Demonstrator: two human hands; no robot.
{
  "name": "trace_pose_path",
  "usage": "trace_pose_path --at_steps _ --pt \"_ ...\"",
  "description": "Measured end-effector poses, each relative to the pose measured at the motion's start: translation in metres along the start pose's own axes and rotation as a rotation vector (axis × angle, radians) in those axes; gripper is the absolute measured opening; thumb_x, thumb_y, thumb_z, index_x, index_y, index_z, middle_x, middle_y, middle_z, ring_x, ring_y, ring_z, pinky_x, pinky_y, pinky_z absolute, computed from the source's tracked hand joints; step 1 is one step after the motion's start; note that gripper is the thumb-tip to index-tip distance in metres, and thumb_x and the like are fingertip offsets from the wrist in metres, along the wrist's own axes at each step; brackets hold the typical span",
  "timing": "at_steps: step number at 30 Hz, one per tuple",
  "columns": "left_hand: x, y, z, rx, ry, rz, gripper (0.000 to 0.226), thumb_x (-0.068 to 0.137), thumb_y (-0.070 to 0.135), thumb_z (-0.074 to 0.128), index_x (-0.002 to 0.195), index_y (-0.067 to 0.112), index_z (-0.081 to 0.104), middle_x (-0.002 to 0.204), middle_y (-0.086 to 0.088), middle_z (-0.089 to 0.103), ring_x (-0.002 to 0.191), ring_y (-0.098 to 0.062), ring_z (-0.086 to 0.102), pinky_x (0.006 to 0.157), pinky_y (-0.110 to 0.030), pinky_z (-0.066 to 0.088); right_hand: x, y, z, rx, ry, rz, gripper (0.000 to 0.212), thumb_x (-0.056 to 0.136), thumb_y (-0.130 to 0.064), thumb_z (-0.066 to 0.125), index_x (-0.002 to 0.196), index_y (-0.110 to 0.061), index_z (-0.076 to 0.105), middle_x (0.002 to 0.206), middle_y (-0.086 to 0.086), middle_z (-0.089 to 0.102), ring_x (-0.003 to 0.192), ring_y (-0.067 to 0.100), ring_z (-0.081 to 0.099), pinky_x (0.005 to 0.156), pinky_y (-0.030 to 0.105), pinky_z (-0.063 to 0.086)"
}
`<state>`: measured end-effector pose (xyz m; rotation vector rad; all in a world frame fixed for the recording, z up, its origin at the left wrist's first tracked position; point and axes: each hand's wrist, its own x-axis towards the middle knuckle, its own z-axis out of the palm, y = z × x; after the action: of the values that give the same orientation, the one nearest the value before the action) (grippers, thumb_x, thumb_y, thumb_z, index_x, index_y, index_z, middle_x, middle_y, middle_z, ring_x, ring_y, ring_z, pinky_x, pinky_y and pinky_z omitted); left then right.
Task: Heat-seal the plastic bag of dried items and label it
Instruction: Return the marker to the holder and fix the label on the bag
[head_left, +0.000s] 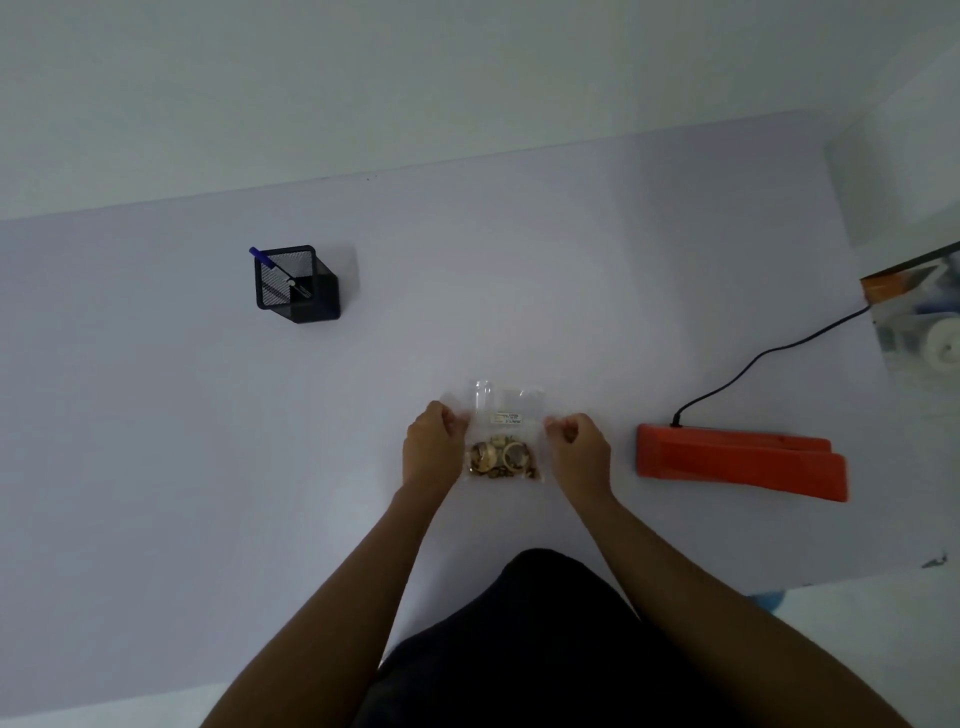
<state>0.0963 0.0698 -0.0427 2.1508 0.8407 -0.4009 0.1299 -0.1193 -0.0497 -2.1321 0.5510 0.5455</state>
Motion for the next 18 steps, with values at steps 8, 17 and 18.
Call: trace_pose_path --at_steps 8,17,18 --pt "-0.02 -0.002 0.006 -0.097 -0.177 -0.126 0.031 0.095 0.04 0.059 0.109 0.012 0.059 0.092 0.0 0.066 0.078 -0.011 0.06 0.056 -0.018 0.041 -0.014 0.01 0.004 0.026 -0.13 0.059 0.016 0.094 -0.027 0.066 0.099 -0.013 0.07 0.089 0.001 0.072 0.08 0.017 0.068 0.071 0.024 0.052" --pt "0.06 0.054 -0.034 -0.115 0.016 -0.016 0.039 0.093 0.041 0.061 0.113 0.008 0.062 0.106 -0.007 0.069 0.095 -0.021 0.062 0.076 -0.024 0.04 0.063 -0.084 0.026 -0.004 -0.088 -0.079 0.02 0.088 -0.015 0.068 0.107 -0.01 0.07 0.102 0.012 0.074 0.093 0.028 0.07 0.084 0.04 0.058" --pt "0.069 0.061 -0.04 -0.096 0.024 -0.006 0.039 0.093 0.041 0.061 0.113 0.007 0.062 0.107 -0.007 0.068 0.096 -0.022 0.062 0.077 -0.024 0.039 0.073 -0.095 0.028 -0.007 -0.093 -0.091 0.021 0.087 -0.014 0.067 0.107 -0.01 0.07 0.102 0.013 0.074 0.094 0.029 0.071 0.085 0.041 0.059"
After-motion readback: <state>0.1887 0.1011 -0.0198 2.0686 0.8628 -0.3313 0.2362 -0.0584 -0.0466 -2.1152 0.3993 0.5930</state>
